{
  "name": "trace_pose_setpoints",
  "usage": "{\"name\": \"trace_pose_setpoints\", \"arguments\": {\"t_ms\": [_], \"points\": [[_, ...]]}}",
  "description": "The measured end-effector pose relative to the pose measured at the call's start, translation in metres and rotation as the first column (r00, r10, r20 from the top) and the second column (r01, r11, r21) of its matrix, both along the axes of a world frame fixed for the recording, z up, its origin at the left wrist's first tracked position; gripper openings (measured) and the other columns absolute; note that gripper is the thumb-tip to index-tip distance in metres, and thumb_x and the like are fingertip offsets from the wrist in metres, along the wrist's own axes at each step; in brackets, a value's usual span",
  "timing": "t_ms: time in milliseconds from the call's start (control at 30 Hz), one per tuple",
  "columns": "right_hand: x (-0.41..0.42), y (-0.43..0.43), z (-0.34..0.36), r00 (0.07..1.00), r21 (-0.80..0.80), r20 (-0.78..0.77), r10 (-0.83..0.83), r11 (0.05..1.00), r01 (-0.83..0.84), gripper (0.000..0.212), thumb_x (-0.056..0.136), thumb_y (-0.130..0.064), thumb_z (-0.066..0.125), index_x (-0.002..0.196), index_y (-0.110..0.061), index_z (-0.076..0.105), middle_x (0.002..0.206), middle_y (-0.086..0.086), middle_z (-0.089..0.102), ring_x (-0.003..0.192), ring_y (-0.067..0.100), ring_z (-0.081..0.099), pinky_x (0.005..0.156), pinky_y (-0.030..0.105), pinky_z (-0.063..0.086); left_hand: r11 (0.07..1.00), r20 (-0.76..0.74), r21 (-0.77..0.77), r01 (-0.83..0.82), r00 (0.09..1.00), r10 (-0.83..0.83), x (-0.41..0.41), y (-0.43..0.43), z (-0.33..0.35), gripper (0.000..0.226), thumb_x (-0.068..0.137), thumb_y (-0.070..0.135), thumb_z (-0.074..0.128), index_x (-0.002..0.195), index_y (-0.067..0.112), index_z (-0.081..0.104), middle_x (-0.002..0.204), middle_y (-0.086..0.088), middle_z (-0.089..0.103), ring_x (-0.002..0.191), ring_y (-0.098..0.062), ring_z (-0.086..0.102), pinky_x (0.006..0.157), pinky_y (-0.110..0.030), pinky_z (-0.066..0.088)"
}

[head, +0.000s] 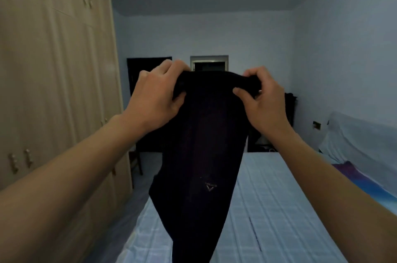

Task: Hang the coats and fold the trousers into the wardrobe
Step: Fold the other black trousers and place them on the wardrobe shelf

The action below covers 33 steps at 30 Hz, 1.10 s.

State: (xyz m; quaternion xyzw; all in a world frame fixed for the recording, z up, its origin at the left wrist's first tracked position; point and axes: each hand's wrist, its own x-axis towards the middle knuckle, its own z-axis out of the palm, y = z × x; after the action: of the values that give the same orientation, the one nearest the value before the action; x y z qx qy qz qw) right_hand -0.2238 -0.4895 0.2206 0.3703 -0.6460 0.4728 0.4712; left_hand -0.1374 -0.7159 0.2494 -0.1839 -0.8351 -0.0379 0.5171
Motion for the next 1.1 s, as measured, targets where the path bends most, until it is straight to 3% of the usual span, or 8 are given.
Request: {"name": "trace_pose_setpoints", "arguments": {"t_ms": [233,433,600,733,933,1100], "points": [[0.021,0.034,0.032,0.996,-0.082,-0.004,0.092,0.992,-0.092,0.023,0.087,-0.016,0.073,0.105,-0.013,0.059,0.094,-0.014,0.061,0.09,0.006,0.063,0.08,0.033,0.058,0.996,-0.023,0.091,-0.011,1.0,0.013,0.031,0.036,0.037,0.064,0.085,0.018,0.074,0.138,0.019,0.038,0.114,0.001,0.062,0.102,-0.026,0.064,0.095,-0.054,0.049],[0.017,0.051,0.039,0.997,-0.049,0.004,0.082,0.995,-0.082,0.023,0.087,-0.014,0.073,0.104,-0.018,0.058,0.093,-0.015,0.061,0.088,0.0,0.062,0.074,0.018,0.054,0.998,-0.015,0.066,-0.013,1.0,0.014,0.022,0.049,0.039,0.05,0.085,0.019,0.073,0.125,0.021,0.043,0.101,0.012,0.053,0.092,-0.024,0.063,0.09,-0.053,0.05],[-0.012,0.054,0.035,0.997,0.051,0.056,0.044,0.998,-0.047,0.029,0.086,-0.012,0.074,0.106,-0.022,0.056,0.095,-0.018,0.06,0.087,-0.009,0.06,0.071,0.009,0.05,0.998,-0.031,0.061,-0.003,1.0,0.005,-0.012,0.045,0.028,0.048,0.084,0.018,0.074,0.122,0.02,0.047,0.105,0.002,0.063,0.094,-0.025,0.064,0.087,-0.05,0.051],[-0.049,0.052,0.036,0.993,0.194,0.12,0.022,0.98,-0.045,0.039,0.082,-0.007,0.077,0.108,-0.026,0.056,0.098,-0.02,0.059,0.091,-0.013,0.059,0.075,0.008,0.051,0.997,-0.044,0.07,0.024,0.999,-0.021,-0.059,0.028,0.015,0.048,0.082,0.018,0.075,0.121,0.019,0.048,0.106,0.001,0.065,0.096,-0.025,0.064,0.086,-0.053,0.051],[-0.147,0.016,0.022,0.991,0.238,0.063,-0.116,0.966,0.097,0.035,0.083,-0.009,0.076,0.107,-0.025,0.056,0.093,-0.024,0.056,0.089,-0.001,0.06,0.08,0.014,0.052,0.991,-0.037,0.101,0.083,0.996,-0.08,-0.177,-0.005,-0.008,0.047,0.082,0.016,0.074,0.12,0.019,0.047,0.105,-0.001,0.064,0.094,-0.022,0.065,0.087,-0.056,0.051],[-0.283,-0.03,0.001,0.971,0.295,0.055,-0.232,0.933,0.207,0.03,0.081,-0.006,0.076,0.103,-0.019,0.06,0.095,-0.009,0.058,0.087,0.006,0.055,0.077,0.002,0.038,1.0,-0.014,0.023,-0.004,1.0,0.004,-0.321,-0.048,-0.028,0.045,0.08,0.018,0.072,0.118,0.023,0.048,0.108,0.001,0.059,0.094,-0.023,0.062,0.082,-0.049,0.049]]}}
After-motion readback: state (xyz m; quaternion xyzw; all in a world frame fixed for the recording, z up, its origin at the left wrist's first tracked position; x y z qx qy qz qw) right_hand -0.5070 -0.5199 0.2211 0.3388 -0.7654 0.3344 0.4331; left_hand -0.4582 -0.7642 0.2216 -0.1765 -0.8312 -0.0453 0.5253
